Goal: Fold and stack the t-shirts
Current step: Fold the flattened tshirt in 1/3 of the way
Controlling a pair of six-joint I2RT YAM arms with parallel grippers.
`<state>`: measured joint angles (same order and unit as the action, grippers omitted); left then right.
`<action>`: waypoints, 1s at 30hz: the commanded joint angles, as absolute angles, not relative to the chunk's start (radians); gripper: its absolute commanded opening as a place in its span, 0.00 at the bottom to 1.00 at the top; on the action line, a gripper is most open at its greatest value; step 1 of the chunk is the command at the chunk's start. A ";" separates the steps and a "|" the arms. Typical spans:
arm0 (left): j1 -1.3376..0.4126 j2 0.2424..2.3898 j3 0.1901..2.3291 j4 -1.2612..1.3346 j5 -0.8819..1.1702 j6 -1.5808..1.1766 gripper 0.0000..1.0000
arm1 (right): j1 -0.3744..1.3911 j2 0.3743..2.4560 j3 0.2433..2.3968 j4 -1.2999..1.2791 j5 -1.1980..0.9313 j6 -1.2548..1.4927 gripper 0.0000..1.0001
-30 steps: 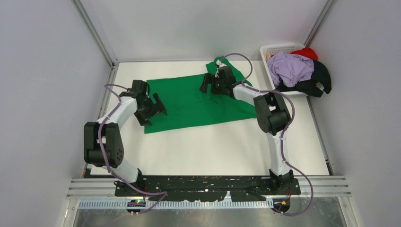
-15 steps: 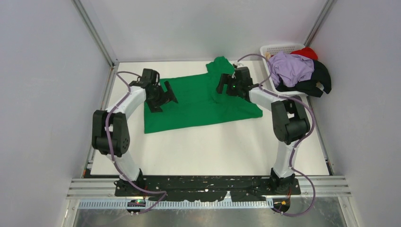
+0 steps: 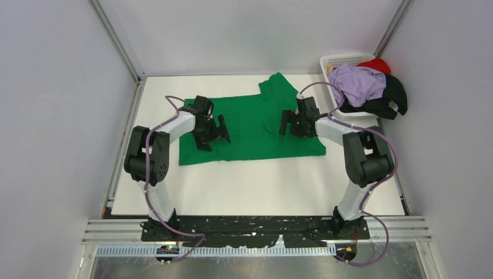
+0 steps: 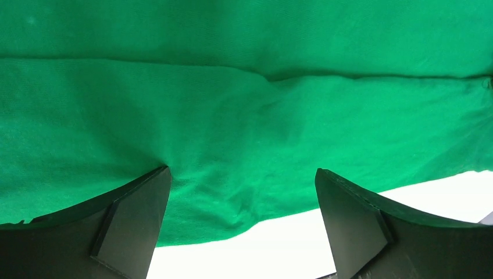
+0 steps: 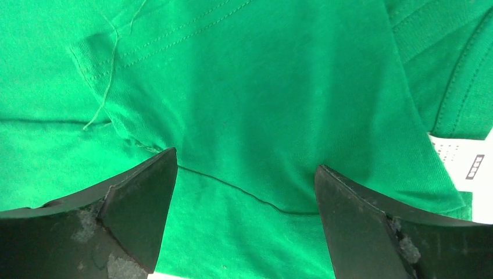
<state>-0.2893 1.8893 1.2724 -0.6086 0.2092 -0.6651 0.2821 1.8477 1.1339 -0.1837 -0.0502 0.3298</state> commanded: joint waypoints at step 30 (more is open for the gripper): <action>-0.618 1.339 0.654 -0.597 0.209 -0.841 1.00 | 0.315 1.233 0.625 -0.677 0.133 0.423 0.95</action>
<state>-0.6109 1.3518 0.6765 -0.5388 0.2359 -0.8249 0.3180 1.2739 0.6308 -0.6056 0.0746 0.4004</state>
